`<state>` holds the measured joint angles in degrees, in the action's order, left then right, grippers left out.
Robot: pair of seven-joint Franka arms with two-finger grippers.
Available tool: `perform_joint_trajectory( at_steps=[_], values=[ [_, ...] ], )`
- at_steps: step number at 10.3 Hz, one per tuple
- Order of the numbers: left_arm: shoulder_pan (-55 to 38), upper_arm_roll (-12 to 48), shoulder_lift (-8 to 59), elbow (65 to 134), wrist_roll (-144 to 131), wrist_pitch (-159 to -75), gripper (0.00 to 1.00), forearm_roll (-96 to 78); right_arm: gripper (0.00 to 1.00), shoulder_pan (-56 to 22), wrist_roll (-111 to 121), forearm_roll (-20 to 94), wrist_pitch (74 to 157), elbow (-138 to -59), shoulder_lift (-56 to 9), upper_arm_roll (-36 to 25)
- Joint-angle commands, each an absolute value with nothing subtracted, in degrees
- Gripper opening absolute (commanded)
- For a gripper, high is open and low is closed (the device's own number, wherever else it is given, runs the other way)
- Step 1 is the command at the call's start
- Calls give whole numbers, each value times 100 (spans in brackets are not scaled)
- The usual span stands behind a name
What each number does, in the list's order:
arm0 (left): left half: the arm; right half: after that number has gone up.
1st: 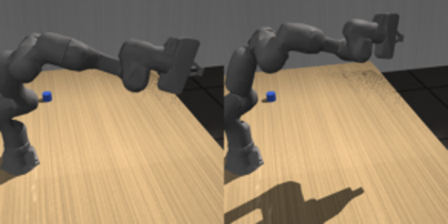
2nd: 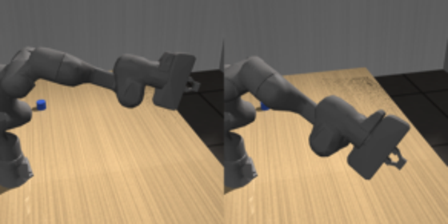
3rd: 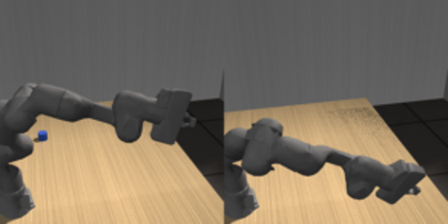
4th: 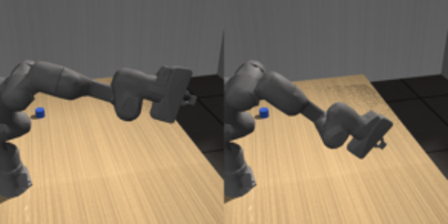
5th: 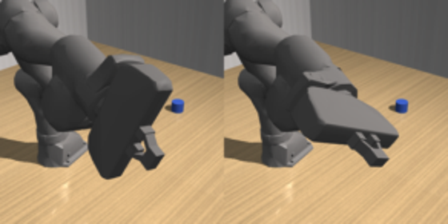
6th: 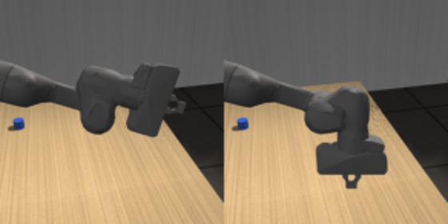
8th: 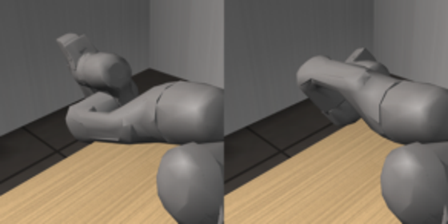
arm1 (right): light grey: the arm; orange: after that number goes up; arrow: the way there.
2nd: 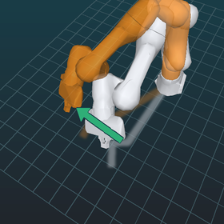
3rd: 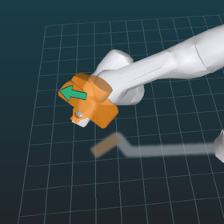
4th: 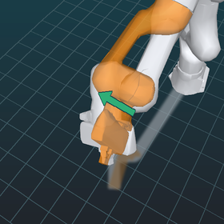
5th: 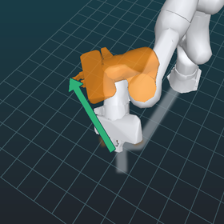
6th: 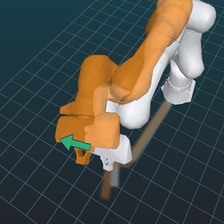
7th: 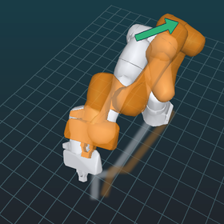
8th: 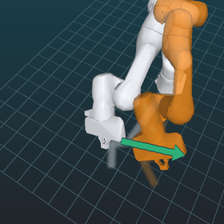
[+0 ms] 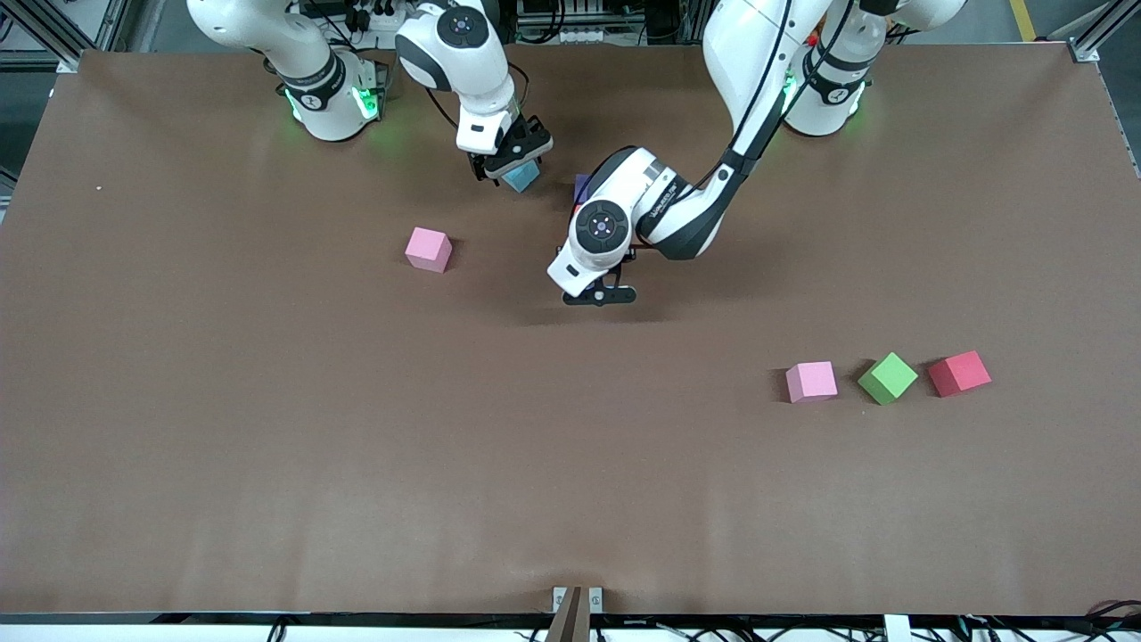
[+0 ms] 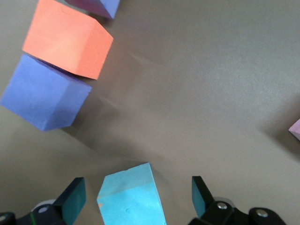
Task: Arrange blocks into number 1
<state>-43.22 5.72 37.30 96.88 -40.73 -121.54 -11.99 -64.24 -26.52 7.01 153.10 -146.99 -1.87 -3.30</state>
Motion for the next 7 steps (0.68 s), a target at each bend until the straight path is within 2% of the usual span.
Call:
perform_joint_trajectory(
  at_steps=[1, 7],
  values=[
    [-4298, 677, 3559, 9861, -3973, -12138, 0, -880, 100, -6451, -2619, 694, 15451, -14827, -237, -343],
    [-4359, 747, 3595, 9844, -3973, -12296, 0, -861, 100, -6469, -2382, 694, 15477, -14818, -396, -317]
  ],
)
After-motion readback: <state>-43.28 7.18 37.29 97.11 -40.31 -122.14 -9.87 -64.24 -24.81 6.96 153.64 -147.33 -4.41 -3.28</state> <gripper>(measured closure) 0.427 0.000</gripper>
